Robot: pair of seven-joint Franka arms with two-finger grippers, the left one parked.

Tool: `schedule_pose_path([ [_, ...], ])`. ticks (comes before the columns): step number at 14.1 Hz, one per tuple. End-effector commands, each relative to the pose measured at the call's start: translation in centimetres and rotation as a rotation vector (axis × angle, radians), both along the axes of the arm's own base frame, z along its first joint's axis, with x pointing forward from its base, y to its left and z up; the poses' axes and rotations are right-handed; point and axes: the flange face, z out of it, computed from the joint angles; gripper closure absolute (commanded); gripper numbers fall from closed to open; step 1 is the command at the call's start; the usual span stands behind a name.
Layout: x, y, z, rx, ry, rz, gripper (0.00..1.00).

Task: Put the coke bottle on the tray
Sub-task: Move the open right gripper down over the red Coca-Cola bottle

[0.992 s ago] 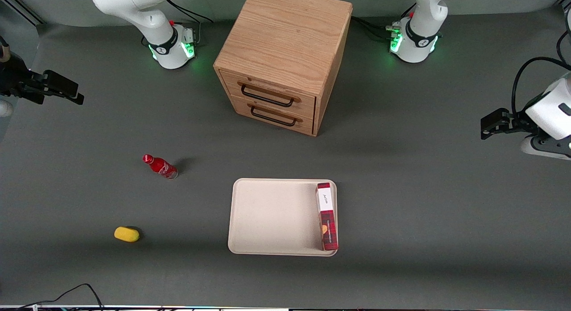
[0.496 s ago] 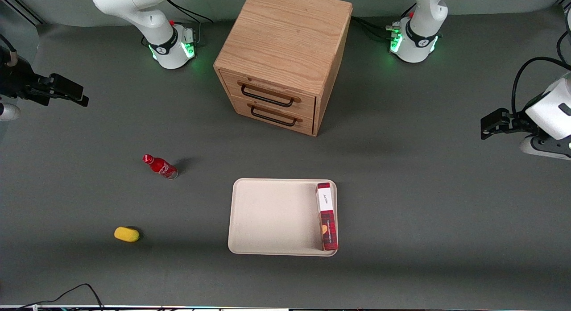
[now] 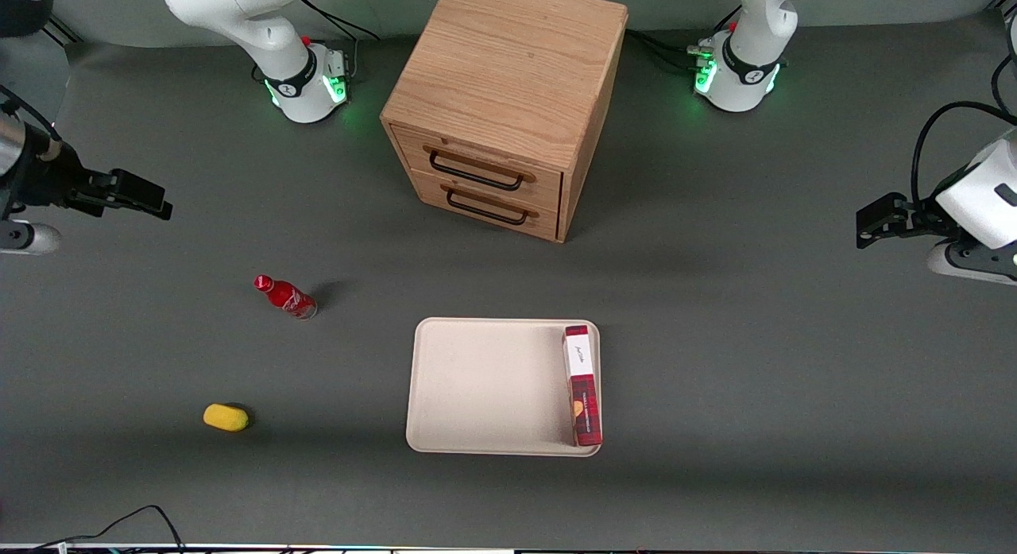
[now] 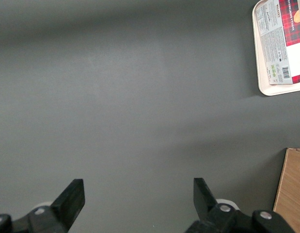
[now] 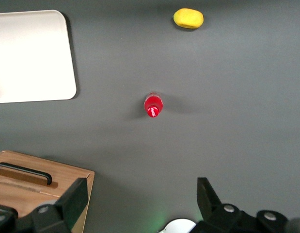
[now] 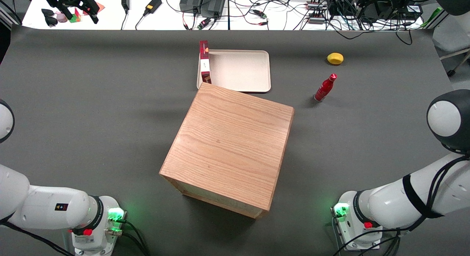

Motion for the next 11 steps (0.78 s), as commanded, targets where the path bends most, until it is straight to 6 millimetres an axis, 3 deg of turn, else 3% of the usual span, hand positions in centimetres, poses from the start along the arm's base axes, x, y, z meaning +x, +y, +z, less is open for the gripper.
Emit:
schedule_pose_path([
  [1, 0.4, -0.3, -4.0, 0.019, -0.002, -0.037, 0.0],
  [3, -0.3, -0.7, -7.5, 0.036, -0.057, -0.045, 0.0],
  [6, -1.4, 0.3, -13.1, 0.014, -0.093, -0.013, 0.0],
  [11, -3.7, 1.0, -20.3, -0.042, -0.141, 0.058, 0.02],
])
